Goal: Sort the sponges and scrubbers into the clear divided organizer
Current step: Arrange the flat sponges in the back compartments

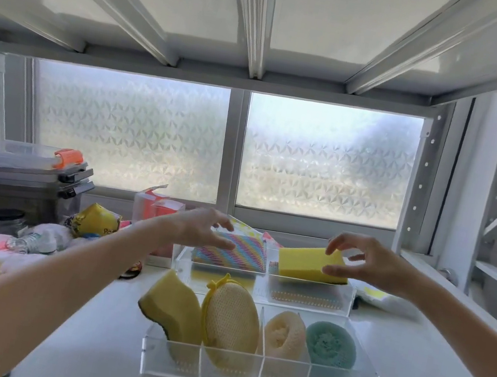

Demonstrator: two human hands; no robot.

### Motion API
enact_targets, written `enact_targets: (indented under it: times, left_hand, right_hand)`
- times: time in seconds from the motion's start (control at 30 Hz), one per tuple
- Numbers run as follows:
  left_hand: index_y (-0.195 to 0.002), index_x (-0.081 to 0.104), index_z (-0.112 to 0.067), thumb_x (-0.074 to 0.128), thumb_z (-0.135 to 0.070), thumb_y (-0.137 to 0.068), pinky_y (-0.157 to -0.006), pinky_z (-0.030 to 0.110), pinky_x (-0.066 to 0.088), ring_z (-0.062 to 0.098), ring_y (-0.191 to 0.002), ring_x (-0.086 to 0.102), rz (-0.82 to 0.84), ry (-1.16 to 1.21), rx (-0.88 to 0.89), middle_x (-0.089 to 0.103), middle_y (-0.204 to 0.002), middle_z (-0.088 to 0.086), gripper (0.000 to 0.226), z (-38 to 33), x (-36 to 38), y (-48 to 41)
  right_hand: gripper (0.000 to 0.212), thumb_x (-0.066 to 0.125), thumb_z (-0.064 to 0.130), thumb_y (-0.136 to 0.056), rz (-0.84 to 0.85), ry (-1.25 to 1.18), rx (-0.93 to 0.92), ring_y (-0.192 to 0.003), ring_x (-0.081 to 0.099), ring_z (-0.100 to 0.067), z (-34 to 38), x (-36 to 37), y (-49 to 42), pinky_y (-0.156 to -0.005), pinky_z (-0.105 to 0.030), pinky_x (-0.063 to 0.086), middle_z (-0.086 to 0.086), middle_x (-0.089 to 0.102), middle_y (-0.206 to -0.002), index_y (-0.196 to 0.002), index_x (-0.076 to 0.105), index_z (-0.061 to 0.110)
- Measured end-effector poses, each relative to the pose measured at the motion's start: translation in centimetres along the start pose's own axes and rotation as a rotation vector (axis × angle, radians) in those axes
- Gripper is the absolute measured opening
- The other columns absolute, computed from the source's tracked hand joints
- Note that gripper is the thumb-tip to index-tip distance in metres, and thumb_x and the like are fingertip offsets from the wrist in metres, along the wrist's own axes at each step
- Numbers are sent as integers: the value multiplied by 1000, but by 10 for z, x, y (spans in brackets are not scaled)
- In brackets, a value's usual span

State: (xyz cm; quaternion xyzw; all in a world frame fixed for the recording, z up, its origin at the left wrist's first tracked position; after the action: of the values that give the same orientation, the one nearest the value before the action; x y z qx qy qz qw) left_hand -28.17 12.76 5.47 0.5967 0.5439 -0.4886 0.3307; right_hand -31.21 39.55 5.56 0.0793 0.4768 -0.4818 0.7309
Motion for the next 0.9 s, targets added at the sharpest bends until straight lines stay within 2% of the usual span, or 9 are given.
enact_targets:
  times: [0.1,0.13,0.27,0.43,0.53,0.6,0.73,0.83,0.9]
  left_hand:
    - [-133,54,-21,65,-49,-80,-104,36,40,21,-124,50,107,40,-5,52,-140,5,61,-5,16,-16]
    - [-134,54,-23,67,-49,-78,-104,36,40,21,-125,49,125,55,1,50,-141,3,63,-5,17,-18]
    - [-138,48,-31,77,-49,-68,-105,33,37,18,-126,45,205,7,-1,46,-140,-4,78,1,16,-20]
    - [-132,55,-30,79,-49,-65,-103,37,41,16,-118,50,190,27,46,55,-133,-4,74,3,13,-25]
    - [-124,61,-28,79,-52,-62,-100,39,45,16,-110,54,125,113,65,59,-124,1,69,8,11,-26]
    - [-123,61,-26,81,-41,-66,-94,33,48,20,-110,55,57,166,53,59,-121,5,62,17,5,-25]
    - [-115,61,-28,87,-34,-59,-79,26,53,21,-99,64,-127,297,25,59,-112,6,61,41,-37,-10]
    - [-111,63,-29,87,-51,-42,-67,18,53,9,-83,66,-291,332,40,63,-105,1,76,50,-83,12]
    - [-112,64,-27,86,-49,-43,-56,12,50,0,-74,66,-352,339,60,64,-102,-4,76,48,-108,27]
  right_hand:
    - [55,80,56,-57,112,5,50,-116,54,-13,-15,16,-10,-98,-28,44,-1,63,-118,-98,68,21]
    - [52,80,55,-58,124,20,56,-116,54,-12,-19,18,-13,-100,-30,45,0,63,-117,-97,69,23]
    - [29,83,28,-70,158,52,50,-116,55,-13,-26,18,-22,-100,-36,48,-1,66,-112,-95,70,21]
    - [26,84,22,-69,176,100,43,-113,54,-15,-22,18,-29,-94,-31,45,-1,65,-111,-91,70,21]
    - [28,84,23,-70,172,62,62,-106,54,-2,-21,16,-25,-100,-30,40,2,65,-112,-93,70,19]
    - [30,84,20,-71,168,17,68,-102,53,4,-18,13,-21,-99,-27,34,2,66,-113,-96,70,14]
    - [31,84,24,-70,102,-33,27,-116,55,-16,3,8,-29,-101,-34,41,-2,67,-116,-95,70,14]
    - [31,82,18,-73,105,-93,-67,-112,54,-17,38,23,-49,-86,-17,41,-9,66,-118,-99,69,8]
    - [30,81,17,-74,125,-110,-113,-111,54,-17,63,42,-62,-82,-13,38,-10,66,-119,-100,69,7]
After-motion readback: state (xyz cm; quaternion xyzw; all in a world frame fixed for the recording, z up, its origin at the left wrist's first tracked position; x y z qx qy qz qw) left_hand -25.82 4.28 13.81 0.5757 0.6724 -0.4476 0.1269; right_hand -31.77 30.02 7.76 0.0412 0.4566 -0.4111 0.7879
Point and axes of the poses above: each hand's wrist, its own y-axis away from the middle knuckle, its own x-axis out of the palm, z = x × y, the point moved 8 cm from there along -y, towards the middle knuckle
